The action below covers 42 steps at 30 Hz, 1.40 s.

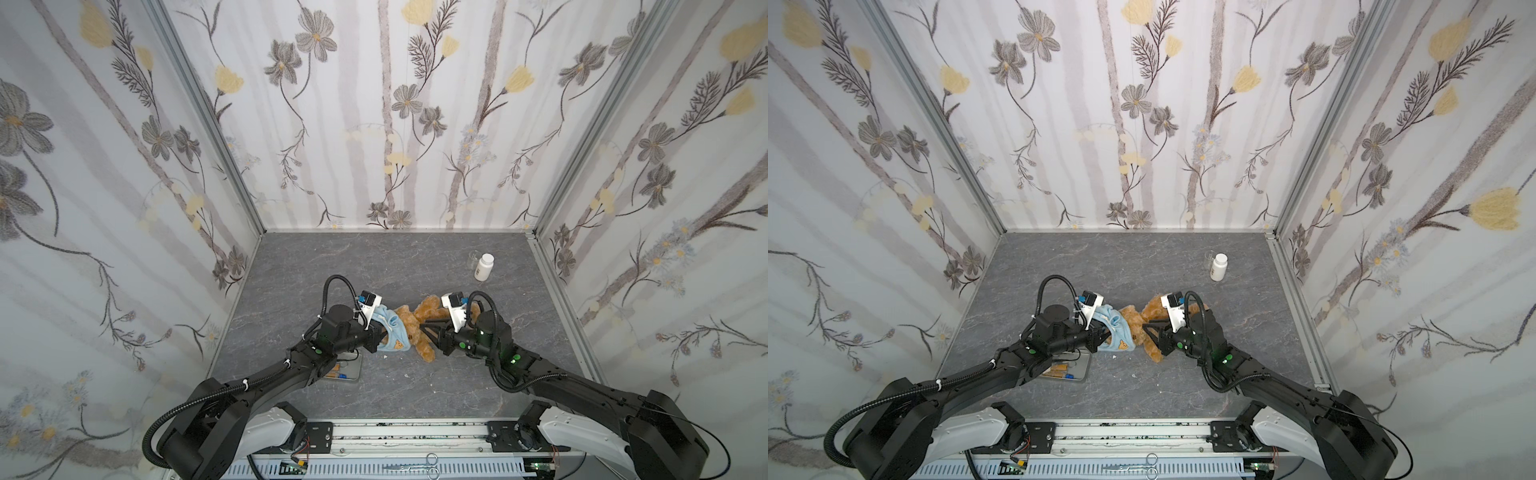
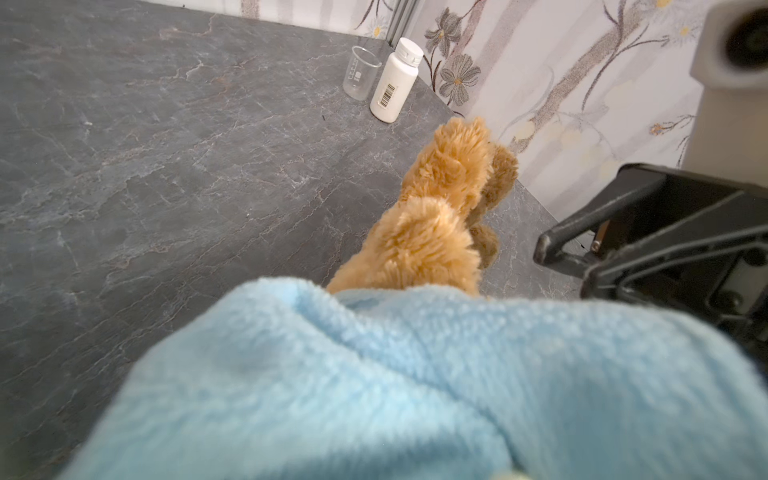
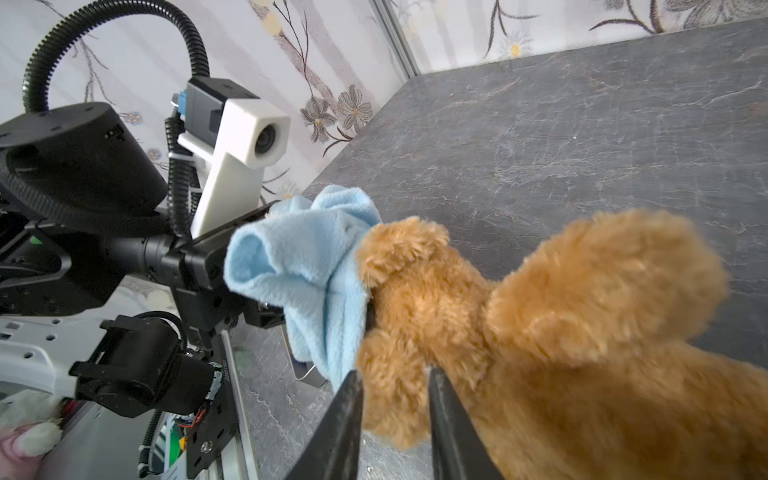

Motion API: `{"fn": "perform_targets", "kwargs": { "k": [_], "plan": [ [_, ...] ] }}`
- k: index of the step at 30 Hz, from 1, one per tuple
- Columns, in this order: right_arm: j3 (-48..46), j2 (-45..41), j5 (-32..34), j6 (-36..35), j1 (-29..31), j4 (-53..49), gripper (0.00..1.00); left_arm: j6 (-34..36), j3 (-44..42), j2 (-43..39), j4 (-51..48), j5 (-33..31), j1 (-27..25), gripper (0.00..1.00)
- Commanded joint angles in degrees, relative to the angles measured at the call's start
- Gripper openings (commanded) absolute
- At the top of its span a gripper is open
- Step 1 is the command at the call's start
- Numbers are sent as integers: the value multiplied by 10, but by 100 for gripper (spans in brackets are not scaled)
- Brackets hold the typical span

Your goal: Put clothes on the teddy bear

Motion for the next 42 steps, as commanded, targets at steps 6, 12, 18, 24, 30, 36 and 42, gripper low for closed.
{"fn": "perform_targets", "kwargs": {
  "k": [6,12,18,24,30,36,42],
  "plan": [
    [53,92,-77,38,2,26,27,42,8,13,26,9,-8,0],
    [54,125,-81,52,18,51,27,45,8,12,27,10,-12,0],
    [62,151,-73,59,23,60,22,48,7,10,27,12,-12,0],
    [60,149,-72,86,24,96,3,55,4,10,26,4,-16,0],
    [30,102,12,159,7,90,0,88,4,6,2,-11,-30,0],
    [10,64,88,212,5,60,0,111,10,-4,-21,-22,-40,0],
    [5,33,134,223,2,41,0,143,17,-7,-45,-20,-54,0]
  ]
}}
